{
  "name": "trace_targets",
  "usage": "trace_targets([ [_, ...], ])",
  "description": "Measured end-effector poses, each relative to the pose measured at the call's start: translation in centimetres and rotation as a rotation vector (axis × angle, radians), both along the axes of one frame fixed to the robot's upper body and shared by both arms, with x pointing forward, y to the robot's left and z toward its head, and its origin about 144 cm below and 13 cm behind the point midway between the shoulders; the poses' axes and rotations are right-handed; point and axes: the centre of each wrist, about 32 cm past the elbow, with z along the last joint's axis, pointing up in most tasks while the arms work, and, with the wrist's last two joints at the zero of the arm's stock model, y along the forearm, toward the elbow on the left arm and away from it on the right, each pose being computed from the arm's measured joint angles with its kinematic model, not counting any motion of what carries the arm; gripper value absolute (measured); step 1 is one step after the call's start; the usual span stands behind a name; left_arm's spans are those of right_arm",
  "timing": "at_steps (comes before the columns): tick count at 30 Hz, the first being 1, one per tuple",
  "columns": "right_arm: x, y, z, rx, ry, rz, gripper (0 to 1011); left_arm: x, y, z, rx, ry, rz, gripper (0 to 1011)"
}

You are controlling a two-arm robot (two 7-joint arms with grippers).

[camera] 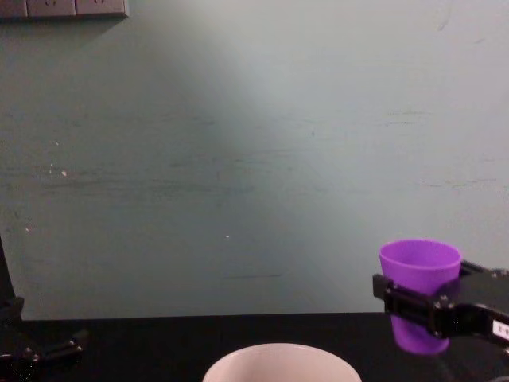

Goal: Pick up the cup and pour the mung beans from the cup into the bowl.

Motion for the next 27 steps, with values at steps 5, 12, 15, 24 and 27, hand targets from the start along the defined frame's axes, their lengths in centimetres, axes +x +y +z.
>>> trace_targets([
  [5, 0.2, -0.7, -1.6, 0.026, 0.045, 0.008, 736, 0.0, 0.0, 0.0, 0.000, 0.000, 0.000, 1000],
  [12, 0.6, -1.2, -3.7, 0.044, 0.101, 0.023, 736, 0.0, 0.0, 0.0, 0.000, 0.000, 0.000, 1000],
  [15, 0.7, -1.4, -4.3, 0.055, 0.114, 0.029, 735, 0.0, 0.0, 0.0, 0.000, 0.000, 0.000, 1000],
  [24, 0.9, -1.7, -5.5, 0.094, 0.134, 0.031, 735, 0.0, 0.0, 0.0, 0.000, 0.000, 0.000, 1000],
  [27, 0.9, -1.7, -5.7, 0.094, 0.136, 0.034, 735, 0.0, 0.0, 0.0, 0.000, 0.000, 0.000, 1000],
])
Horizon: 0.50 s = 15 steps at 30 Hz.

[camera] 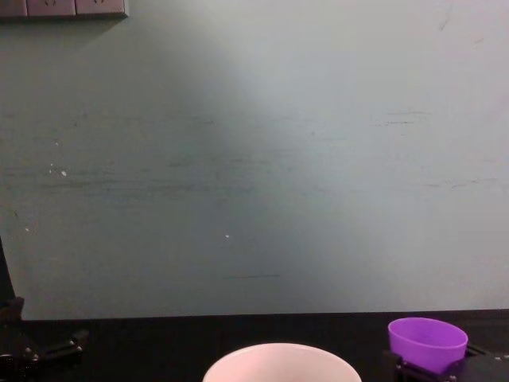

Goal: Pick up the cup and pour the mung beans from the cup into the bowl.

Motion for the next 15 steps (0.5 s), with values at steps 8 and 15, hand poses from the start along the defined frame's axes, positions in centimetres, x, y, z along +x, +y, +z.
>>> trace_targets([
  [8, 0.11, 0.03, -0.24, -0.002, -0.005, 0.006, 827, 0.00, 0.00, 0.00, 0.000, 0.000, 0.000, 1000],
  [15, 0.10, 0.04, -0.25, -0.002, -0.010, 0.001, 998, 0.00, 0.00, 0.00, 0.000, 0.000, 0.000, 1000],
])
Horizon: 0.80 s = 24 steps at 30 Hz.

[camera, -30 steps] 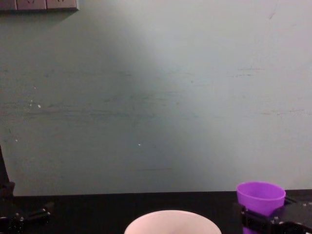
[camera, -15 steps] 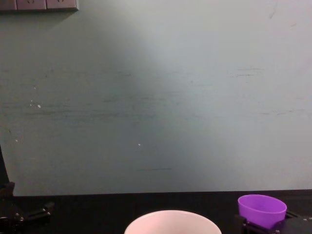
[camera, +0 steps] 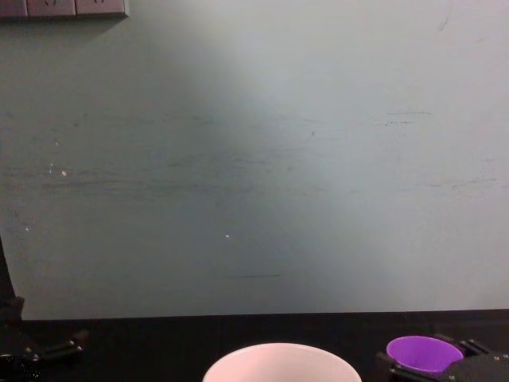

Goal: Pick up the cup and pour the mung beans from the cup into the bowl.

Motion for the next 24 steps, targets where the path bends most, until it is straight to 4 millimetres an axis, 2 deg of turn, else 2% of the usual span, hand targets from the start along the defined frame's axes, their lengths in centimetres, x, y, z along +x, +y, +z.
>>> trace_targets([
  [6, -0.1, 0.0, 1.0, 0.010, -0.031, -0.012, 1003, 0.0, 0.0, 0.0, 0.000, 0.000, 0.000, 1000],
  [15, 0.0, -0.7, 4.7, 0.033, -0.115, -0.047, 1002, 0.0, 0.0, 0.0, 0.000, 0.000, 0.000, 1000],
  [19, 0.0, -1.5, 6.0, 0.010, -0.125, -0.090, 1003, 0.0, 0.0, 0.0, 0.000, 0.000, 0.000, 1000],
  [24, 0.0, -2.7, 6.5, -0.017, -0.118, -0.144, 1003, 0.0, 0.0, 0.0, 0.000, 0.000, 0.000, 1000],
])
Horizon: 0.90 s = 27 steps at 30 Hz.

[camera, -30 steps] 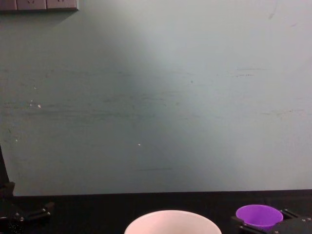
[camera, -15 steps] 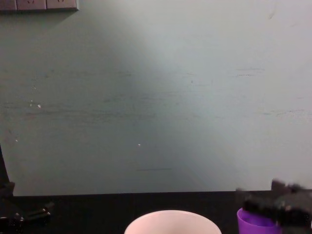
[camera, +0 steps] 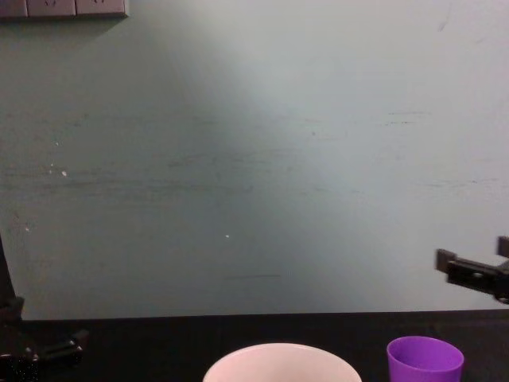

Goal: Pick up the cup and pour the mung beans from the cup into the bowl.

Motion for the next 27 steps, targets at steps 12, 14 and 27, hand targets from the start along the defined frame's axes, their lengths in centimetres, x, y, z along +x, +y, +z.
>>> trace_targets([
  [12, 0.0, -2.5, -1.7, -0.068, 0.072, -0.084, 1003, 0.0, 0.0, 0.0, 0.000, 0.000, 0.000, 1000],
  [14, -0.1, -2.5, -2.5, -0.076, 0.095, -0.087, 1003, 0.0, 0.0, 0.0, 0.000, 0.000, 0.000, 1000],
  [27, -0.6, -1.6, -3.5, -0.098, 0.100, -0.121, 1003, 0.0, 0.0, 0.0, 0.000, 0.000, 0.000, 1000],
])
